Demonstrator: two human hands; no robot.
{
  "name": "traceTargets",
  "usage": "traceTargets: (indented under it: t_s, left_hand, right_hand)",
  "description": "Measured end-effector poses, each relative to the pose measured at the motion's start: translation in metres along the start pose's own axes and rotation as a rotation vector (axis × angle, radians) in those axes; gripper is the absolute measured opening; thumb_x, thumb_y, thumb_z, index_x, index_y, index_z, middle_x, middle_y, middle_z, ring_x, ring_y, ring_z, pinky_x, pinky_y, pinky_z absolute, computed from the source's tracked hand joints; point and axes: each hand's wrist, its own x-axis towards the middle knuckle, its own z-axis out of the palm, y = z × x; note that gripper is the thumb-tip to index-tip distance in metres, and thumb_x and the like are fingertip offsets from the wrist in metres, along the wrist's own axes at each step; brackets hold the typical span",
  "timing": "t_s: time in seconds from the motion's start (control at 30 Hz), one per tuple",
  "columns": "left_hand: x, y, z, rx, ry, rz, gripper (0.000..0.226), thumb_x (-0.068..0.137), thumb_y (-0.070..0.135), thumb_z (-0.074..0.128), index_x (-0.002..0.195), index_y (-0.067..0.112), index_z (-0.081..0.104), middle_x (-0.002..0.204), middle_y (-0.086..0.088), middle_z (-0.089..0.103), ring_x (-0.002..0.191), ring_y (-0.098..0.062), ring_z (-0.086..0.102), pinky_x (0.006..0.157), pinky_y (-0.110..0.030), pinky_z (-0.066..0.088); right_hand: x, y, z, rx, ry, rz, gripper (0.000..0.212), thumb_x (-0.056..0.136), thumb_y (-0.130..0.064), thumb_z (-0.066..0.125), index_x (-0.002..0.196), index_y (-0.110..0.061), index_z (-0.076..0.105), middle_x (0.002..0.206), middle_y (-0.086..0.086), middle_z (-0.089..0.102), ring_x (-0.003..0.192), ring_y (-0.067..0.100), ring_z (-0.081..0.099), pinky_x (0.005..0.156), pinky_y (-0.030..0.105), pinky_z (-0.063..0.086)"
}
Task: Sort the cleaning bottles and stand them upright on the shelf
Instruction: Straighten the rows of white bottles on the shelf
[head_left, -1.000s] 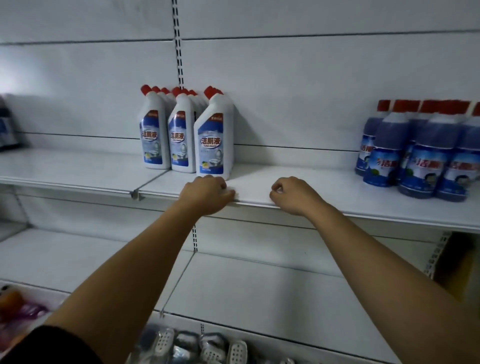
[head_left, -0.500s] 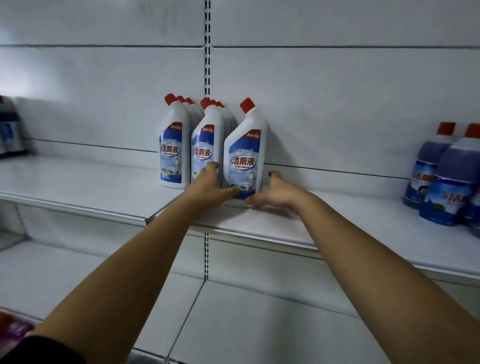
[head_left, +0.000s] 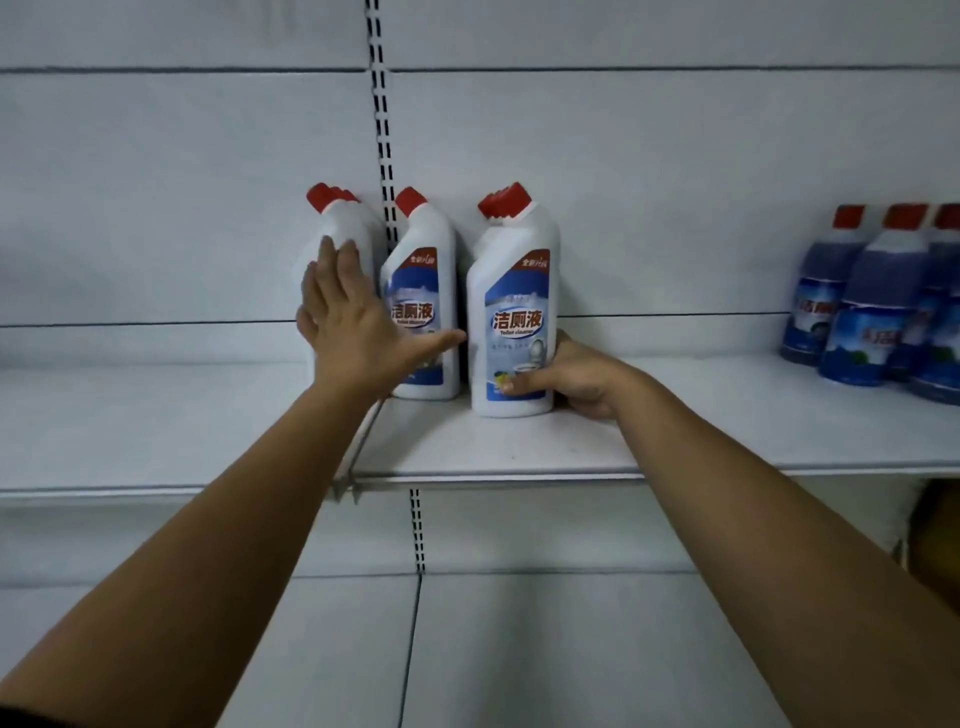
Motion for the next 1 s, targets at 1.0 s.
traceTargets:
  t_s: [1.0]
  left_hand:
    - [0.017,-0.082,0.011,-0.711,-0.353,-0.287,0.1,0.072,0.01,0.086,0.141,0.013,0.014,0.122,-0.001,0.048,0.108,-0.016,0.053,0.091,-0.032,0.046]
  right_hand:
    - [0.002,0.018,0.024,-0.048,0.192,-0.137,0.054,0.069,-0.008,0.085,0.12,-0.011,0.065,0.11,0.001,0.074,0.103,0.017,0.07,0.095,0.033,0.052]
